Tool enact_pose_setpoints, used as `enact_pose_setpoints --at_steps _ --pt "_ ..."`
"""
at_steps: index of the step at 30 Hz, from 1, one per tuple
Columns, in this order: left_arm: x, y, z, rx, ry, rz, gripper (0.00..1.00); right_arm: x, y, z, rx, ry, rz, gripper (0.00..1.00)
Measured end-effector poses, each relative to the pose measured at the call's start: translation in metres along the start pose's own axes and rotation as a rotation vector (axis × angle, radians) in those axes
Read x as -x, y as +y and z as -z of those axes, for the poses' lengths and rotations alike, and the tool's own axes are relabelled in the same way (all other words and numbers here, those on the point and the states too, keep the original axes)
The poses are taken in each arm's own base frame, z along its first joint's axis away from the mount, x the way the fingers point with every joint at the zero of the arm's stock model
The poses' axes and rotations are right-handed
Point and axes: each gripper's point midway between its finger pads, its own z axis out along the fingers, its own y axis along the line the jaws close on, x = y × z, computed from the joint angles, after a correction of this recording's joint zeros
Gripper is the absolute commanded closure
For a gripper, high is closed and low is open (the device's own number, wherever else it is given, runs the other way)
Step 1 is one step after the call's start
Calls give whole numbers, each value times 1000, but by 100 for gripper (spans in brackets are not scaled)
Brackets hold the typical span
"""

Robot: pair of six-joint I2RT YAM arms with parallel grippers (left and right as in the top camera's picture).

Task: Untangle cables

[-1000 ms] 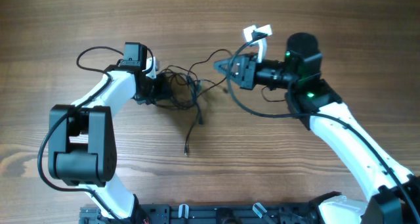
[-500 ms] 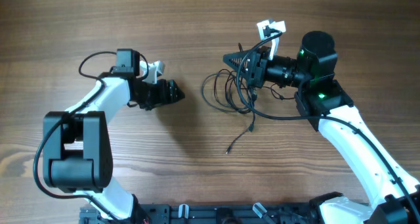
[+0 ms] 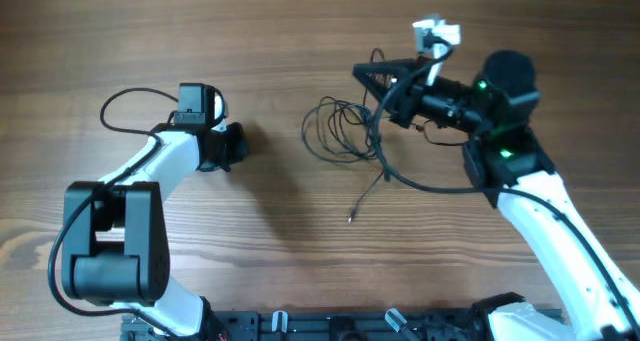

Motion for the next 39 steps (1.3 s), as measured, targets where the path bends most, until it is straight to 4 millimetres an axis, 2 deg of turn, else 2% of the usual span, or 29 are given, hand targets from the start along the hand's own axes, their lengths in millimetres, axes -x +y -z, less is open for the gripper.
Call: enact_pose_setpoints --at_steps 2,4,5,8,11,16,19,21,22,23,24,28,30,32,34,37,39 --pt "-7 -8 2 -97 47 -11 54 12 13 10 2 -37 52 96" --pt "-8 -39 9 -297 67 -69 33 15 20 13 5 -46 68 96" --pt "-7 -59 16 -411 63 -108 27 14 19 13 3 -42 63 96" --pt "-15 -109 31 -628 53 -264 22 15 22 13 16 -45 73 96" --pt "-39 -150 48 -818 72 -454 21 19 25 13 31 -55 64 96" --pt "-71 -191 58 -947 69 -676 12 23 31 14 58 -66 30 96" --pt "-76 -209 53 -927 34 -724 14 27 42 15 105 -72 37 96" --pt "-73 -216 47 -882 9 -713 20 29 51 16 145 -75 45 96" --pt "-70 -219 43 -850 -11 -703 39 31 57 17 171 -74 49 96" --pt "-65 -221 38 -802 -35 -678 67 31 62 18 193 -72 51 96" --pt "-62 -221 34 -770 -45 -658 96 31 64 19 207 -68 51 96" --pt "-52 -215 20 -640 -92 -600 96 28 68 20 230 -48 31 96" --pt "-43 -197 8 -518 -98 -528 96 28 69 20 233 -44 26 96" --pt "-31 -171 -2 -384 -107 -432 96 26 67 19 230 -37 17 96" --pt "-12 -133 -6 -249 -120 -318 95 20 61 17 218 -24 -8 96" --pt "9 -83 -1 -142 -115 -163 94 11 48 13 179 -14 -53 96" --pt "20 -58 7 -140 -107 -77 92 8 40 11 143 -11 -76 96"
